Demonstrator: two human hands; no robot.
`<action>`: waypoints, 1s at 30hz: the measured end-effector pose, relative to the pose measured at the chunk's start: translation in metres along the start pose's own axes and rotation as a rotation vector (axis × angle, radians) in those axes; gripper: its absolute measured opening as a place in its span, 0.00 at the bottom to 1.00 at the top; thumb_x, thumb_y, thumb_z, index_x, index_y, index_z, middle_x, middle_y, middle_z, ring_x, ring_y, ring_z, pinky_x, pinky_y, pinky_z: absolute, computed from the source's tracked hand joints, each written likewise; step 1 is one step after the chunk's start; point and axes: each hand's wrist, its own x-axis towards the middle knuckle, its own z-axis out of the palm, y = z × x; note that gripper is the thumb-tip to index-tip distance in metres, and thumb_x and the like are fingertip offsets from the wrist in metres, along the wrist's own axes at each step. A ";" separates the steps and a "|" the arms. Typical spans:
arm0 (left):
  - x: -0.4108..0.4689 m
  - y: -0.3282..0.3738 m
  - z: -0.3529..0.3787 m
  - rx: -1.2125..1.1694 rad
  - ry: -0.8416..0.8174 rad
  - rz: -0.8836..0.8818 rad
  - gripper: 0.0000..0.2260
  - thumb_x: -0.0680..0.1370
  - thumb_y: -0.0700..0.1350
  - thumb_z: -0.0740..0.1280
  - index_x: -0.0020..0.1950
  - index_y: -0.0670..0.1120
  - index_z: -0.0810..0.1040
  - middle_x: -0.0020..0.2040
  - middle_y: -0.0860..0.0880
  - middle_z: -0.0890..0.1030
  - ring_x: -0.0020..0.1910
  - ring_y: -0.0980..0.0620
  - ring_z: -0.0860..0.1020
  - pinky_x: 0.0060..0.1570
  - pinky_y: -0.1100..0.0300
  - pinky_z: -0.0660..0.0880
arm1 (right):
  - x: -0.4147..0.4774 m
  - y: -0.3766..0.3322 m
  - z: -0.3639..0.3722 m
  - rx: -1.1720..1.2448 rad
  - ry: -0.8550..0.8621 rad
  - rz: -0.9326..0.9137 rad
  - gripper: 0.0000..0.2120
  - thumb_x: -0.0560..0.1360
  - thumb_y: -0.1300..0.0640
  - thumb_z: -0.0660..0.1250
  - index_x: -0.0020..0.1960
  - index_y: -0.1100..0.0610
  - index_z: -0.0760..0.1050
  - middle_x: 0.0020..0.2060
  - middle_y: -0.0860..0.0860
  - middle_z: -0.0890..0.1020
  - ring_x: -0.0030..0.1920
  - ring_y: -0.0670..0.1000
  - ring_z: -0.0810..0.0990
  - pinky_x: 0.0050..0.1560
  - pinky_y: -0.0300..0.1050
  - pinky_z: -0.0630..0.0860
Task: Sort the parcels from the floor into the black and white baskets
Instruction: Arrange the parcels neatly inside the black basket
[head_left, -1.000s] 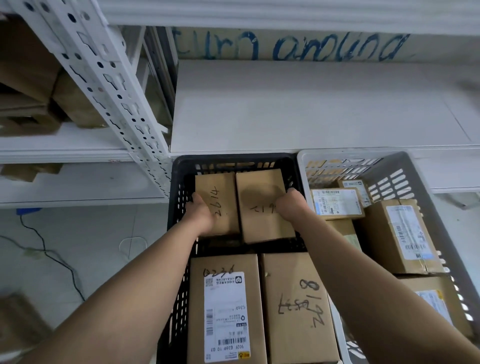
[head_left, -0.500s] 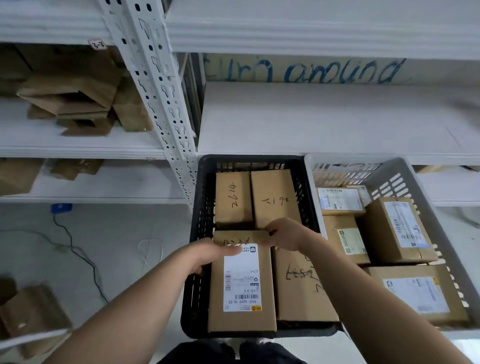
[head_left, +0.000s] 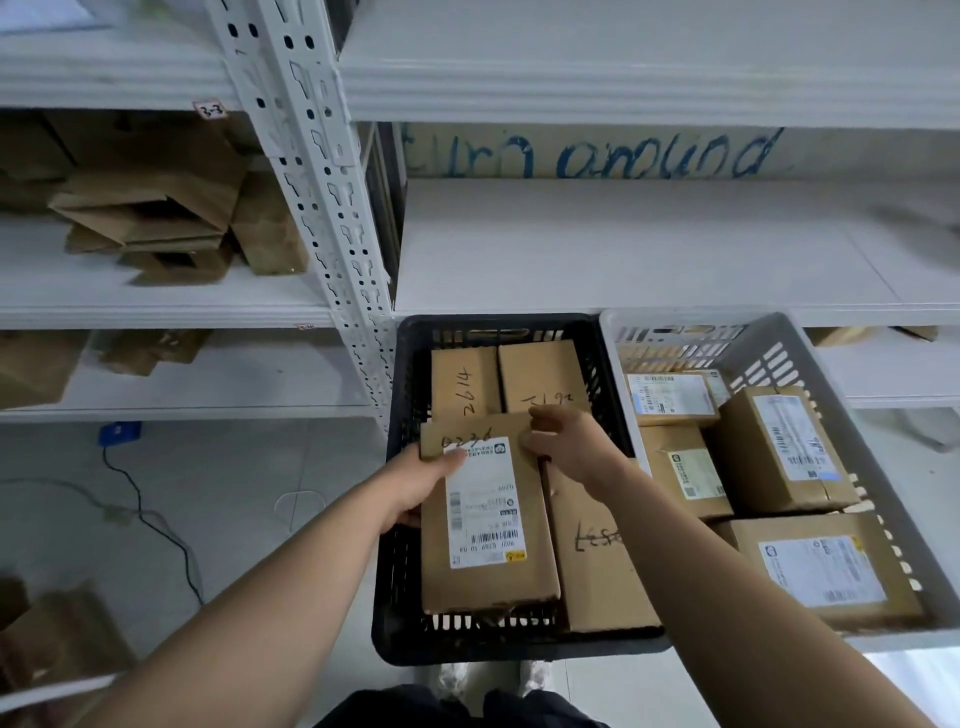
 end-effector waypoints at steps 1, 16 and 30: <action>0.000 0.006 -0.005 -0.011 0.039 0.029 0.13 0.79 0.57 0.64 0.56 0.50 0.72 0.50 0.52 0.80 0.48 0.52 0.77 0.44 0.59 0.71 | 0.001 -0.005 0.001 0.117 -0.022 0.023 0.22 0.76 0.61 0.69 0.70 0.58 0.71 0.59 0.49 0.80 0.58 0.51 0.79 0.58 0.47 0.77; 0.050 0.065 -0.033 -0.020 0.281 0.212 0.18 0.75 0.49 0.69 0.62 0.45 0.75 0.55 0.48 0.81 0.49 0.51 0.79 0.39 0.60 0.74 | 0.058 -0.044 0.002 0.081 -0.025 0.091 0.29 0.77 0.67 0.57 0.76 0.51 0.60 0.62 0.56 0.78 0.61 0.56 0.77 0.63 0.57 0.75; 0.100 0.055 -0.035 0.177 0.329 0.181 0.23 0.78 0.38 0.62 0.73 0.47 0.63 0.64 0.48 0.76 0.57 0.47 0.77 0.47 0.58 0.75 | 0.095 -0.035 0.025 -0.015 -0.036 0.064 0.28 0.75 0.71 0.57 0.73 0.55 0.67 0.65 0.52 0.76 0.66 0.55 0.74 0.57 0.45 0.76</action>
